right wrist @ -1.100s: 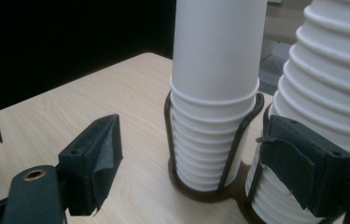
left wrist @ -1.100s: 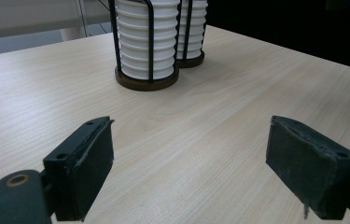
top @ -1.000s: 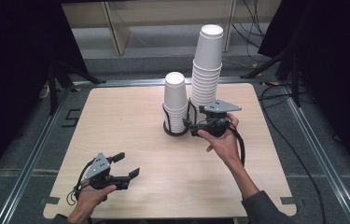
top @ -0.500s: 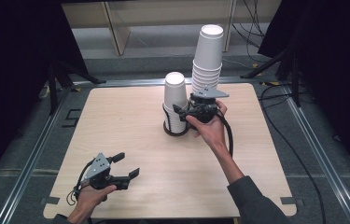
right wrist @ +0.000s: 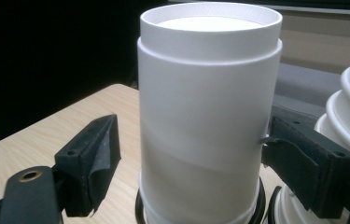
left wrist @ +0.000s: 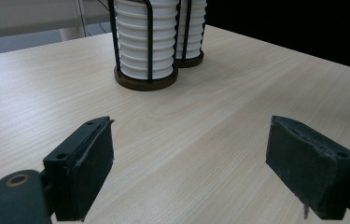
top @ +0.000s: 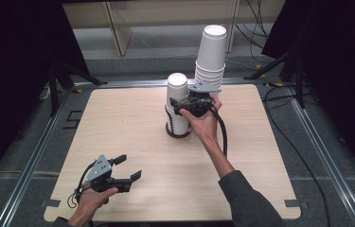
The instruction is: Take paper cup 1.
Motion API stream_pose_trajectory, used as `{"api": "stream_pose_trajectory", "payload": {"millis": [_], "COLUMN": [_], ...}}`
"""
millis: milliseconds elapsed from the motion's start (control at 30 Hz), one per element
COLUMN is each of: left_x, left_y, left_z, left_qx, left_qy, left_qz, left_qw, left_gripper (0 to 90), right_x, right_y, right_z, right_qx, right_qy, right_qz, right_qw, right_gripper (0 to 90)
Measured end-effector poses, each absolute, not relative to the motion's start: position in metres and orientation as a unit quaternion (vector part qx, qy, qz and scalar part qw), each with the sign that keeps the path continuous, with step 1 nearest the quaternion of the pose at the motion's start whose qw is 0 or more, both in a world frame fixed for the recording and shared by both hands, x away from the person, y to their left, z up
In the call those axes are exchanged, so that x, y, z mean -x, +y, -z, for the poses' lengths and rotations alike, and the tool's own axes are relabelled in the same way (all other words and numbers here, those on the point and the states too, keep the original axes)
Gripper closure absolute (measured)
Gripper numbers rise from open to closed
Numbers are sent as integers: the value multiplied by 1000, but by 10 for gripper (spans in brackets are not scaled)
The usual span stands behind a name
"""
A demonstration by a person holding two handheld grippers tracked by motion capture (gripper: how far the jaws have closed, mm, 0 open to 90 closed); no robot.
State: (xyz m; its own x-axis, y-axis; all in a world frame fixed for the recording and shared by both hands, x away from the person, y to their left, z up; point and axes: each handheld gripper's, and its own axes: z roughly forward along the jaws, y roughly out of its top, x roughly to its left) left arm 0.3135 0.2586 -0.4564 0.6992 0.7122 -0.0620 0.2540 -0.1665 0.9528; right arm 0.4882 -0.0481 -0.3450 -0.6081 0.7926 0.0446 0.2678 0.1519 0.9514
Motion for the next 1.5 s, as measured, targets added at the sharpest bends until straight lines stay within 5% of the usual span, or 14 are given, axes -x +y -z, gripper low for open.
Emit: {"api": "stream_pose_trajectory", "payload": {"millis": [1000, 1500], "left_x": [-314, -313], "left_y": [258, 258], "left_z": [457, 457], "left_qx": [-733, -737], "left_qy": [322, 325], "left_qz": [-204, -205], "left_qw": [563, 557], "left_gripper": [147, 147], "right_x": [-513, -512], "right_y": [-16, -14], "right_z": [345, 341], "right_qx": [-438, -463], "right_qy": [702, 690], "right_qz": [-487, -491], "right_qw": [280, 260], "right_gripper": [184, 185]}}
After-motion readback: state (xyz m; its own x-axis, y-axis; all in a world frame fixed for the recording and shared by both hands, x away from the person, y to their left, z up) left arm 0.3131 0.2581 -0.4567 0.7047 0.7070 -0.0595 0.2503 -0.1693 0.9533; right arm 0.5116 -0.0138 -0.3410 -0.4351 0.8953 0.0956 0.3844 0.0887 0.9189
